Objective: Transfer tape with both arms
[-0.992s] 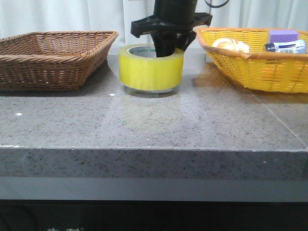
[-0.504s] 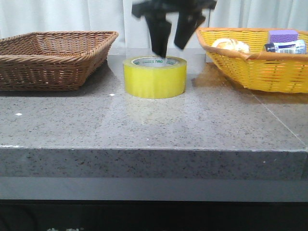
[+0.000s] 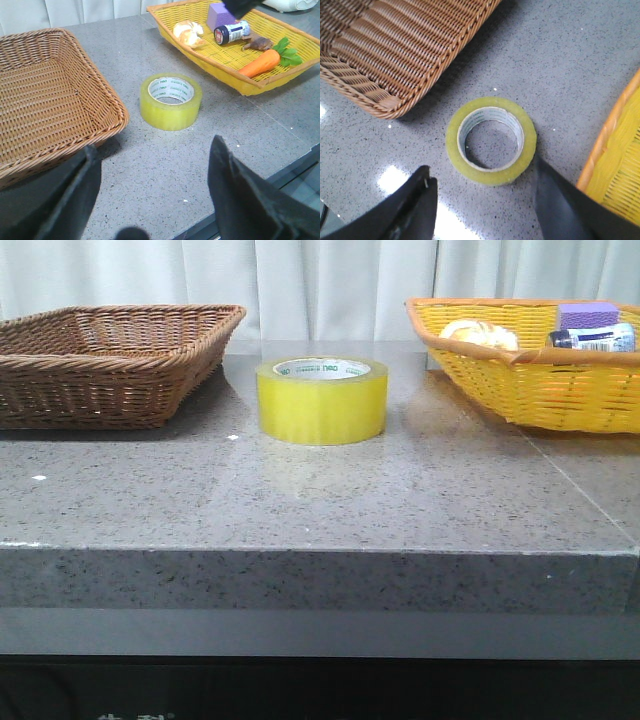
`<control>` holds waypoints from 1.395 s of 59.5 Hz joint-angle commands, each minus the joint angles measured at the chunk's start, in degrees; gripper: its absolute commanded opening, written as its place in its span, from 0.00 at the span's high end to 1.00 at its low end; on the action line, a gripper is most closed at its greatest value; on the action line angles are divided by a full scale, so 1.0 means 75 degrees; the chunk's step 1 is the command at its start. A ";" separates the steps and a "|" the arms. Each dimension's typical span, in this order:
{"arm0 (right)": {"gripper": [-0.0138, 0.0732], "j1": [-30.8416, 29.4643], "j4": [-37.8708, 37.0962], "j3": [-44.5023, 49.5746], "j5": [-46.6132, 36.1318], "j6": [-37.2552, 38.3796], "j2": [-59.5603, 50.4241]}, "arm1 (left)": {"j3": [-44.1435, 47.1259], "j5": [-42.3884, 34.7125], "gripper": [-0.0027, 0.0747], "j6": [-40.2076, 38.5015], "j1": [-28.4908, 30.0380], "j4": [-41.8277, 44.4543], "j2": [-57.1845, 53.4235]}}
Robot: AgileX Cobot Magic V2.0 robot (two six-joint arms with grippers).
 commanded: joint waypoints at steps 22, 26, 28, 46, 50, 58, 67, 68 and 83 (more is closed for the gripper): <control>0.33 -0.0047 0.0120 0.4510 -0.3124 -0.0018 -0.3846 | -0.0257 -0.0613 0.37 -0.0011 -0.0055 -0.0166 0.0066; 0.33 -0.0047 0.0120 0.5040 -0.3396 -0.0018 -0.4269 | -0.0257 -0.0613 0.37 -0.0011 -0.0055 -0.0166 0.0066; 0.33 -0.0047 0.0120 0.5323 -0.3555 -0.0018 -0.4473 | -0.0257 -0.0613 0.37 -0.0011 -0.0055 -0.0166 0.0066; 0.33 -0.0047 0.0120 0.7159 -0.4683 -0.0018 -0.5965 | -0.0417 -0.0584 0.37 0.0227 -0.0055 -0.0166 0.0504; 0.33 -0.0047 0.0120 0.7298 -0.4753 -0.0018 -0.6178 | -0.0668 -0.0366 0.37 0.0533 -0.0055 -0.0166 0.0813; 0.33 -0.0047 0.0127 0.7354 -0.4590 -0.0018 -0.6228 | -0.1532 0.0138 0.37 0.1210 -0.0055 -0.0166 0.1749; 0.33 -0.0047 0.0188 0.7354 -0.4528 -0.0008 -0.6228 | -0.2671 0.0570 0.37 0.1973 -0.0055 -0.0166 0.2966; 0.33 -0.0047 0.0294 0.7354 -0.4528 -0.0008 -0.6228 | -0.2766 0.0588 0.37 0.2054 -0.0055 -0.0166 0.3196; 0.33 -0.0047 0.0410 0.7354 -0.4528 -0.0008 -0.6228 | -0.4647 0.1120 0.29 0.2983 -0.0349 -0.0166 0.5369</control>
